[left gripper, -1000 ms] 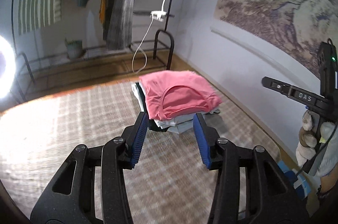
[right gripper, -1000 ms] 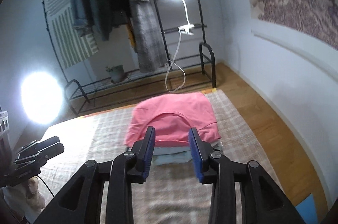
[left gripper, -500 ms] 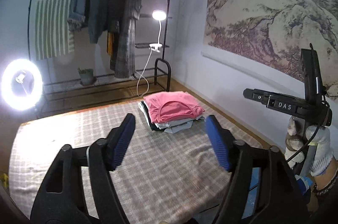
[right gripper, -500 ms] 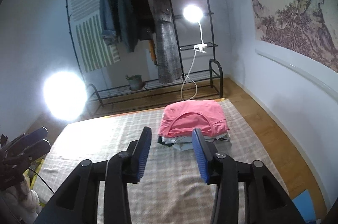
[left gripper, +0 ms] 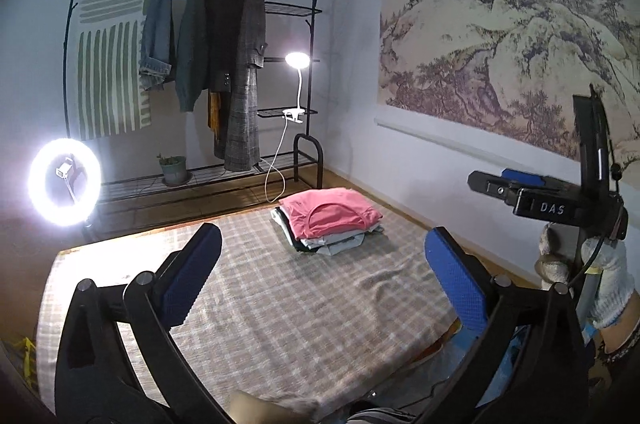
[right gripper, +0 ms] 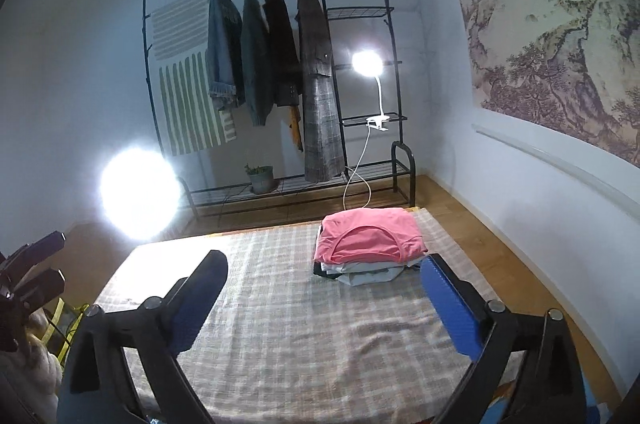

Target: Fold small clothes

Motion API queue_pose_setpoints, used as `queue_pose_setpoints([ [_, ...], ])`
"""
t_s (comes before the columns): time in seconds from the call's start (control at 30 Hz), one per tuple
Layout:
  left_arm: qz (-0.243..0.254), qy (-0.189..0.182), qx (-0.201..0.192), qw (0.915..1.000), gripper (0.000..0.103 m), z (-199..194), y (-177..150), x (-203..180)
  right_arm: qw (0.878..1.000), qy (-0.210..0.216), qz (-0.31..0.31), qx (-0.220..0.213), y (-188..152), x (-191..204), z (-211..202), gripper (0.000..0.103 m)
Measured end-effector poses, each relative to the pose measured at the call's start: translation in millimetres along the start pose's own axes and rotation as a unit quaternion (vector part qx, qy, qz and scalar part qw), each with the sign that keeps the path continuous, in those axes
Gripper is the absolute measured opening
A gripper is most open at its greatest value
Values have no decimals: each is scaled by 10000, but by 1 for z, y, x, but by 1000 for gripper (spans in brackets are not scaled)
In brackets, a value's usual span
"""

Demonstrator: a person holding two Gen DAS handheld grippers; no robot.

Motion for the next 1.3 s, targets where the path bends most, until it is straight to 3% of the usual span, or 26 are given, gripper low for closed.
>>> queue_pose_setpoints([
  [0.17, -90, -216, 92, 9997, 103, 2, -6, 11, 9997, -254, 1, -62, -9, 12, -4, 103],
  [0.67, -53, -400, 293, 9988, 103, 7, -15, 65, 9946, -924, 466, -90, -32, 36, -2, 103],
  [0.93, 14, -91, 266, 9996, 103, 14, -24, 79, 9949, -904, 435, -88, -39, 38, 4, 103],
  [1.3, 27, 167, 475, 9987, 103, 31, -47, 45, 9956, -665, 655, -119, -52, 13, 12, 103],
])
Point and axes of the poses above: each gripper's, at about its wrist camera, not at the fingertips, and z roughly the way its jaws point, x to its left, y to its top, the point moved 8 cm from there along z, roughly the way its jaws point, and after that the axes turned 14 degrees about y, right-handed, at the moved point
